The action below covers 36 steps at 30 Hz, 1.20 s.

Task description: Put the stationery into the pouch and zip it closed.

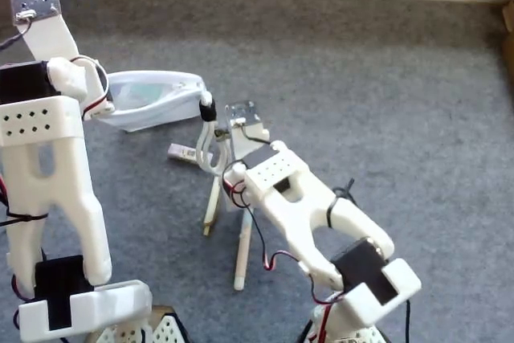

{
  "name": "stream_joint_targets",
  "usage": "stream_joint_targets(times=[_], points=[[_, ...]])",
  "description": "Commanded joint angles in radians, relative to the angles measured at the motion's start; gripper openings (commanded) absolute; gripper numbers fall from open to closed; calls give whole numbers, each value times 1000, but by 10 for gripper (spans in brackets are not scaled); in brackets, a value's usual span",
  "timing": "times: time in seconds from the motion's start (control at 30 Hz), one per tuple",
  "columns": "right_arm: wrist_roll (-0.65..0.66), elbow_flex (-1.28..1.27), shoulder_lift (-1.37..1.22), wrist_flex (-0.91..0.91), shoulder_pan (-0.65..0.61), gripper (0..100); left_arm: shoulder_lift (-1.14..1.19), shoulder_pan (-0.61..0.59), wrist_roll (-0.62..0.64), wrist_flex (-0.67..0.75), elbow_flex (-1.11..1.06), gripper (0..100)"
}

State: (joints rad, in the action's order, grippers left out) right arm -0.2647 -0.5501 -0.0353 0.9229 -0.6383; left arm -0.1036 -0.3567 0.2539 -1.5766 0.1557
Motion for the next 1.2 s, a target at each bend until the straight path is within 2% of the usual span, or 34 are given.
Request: stream_joint_targets(times=[0.0,0.1,0.27,0.53,1.03,1.17], points=[[-12,18,-47,-35,16,141,-8,-39,3,8,2,7],[-11,18,-90,-28,16,124,-8,-39,3,8,2,7],[-5,18,-85,-27,16,2,-8,-39,3,8,1,7],[-3,7,24,-25,16,5,-8,-36,3,8,1,7],[-3,-21,242,153,16,5,-8,-31,3,8,1,7],[-3,-21,285,185,16,5,-8,12,2,8,1,7]])
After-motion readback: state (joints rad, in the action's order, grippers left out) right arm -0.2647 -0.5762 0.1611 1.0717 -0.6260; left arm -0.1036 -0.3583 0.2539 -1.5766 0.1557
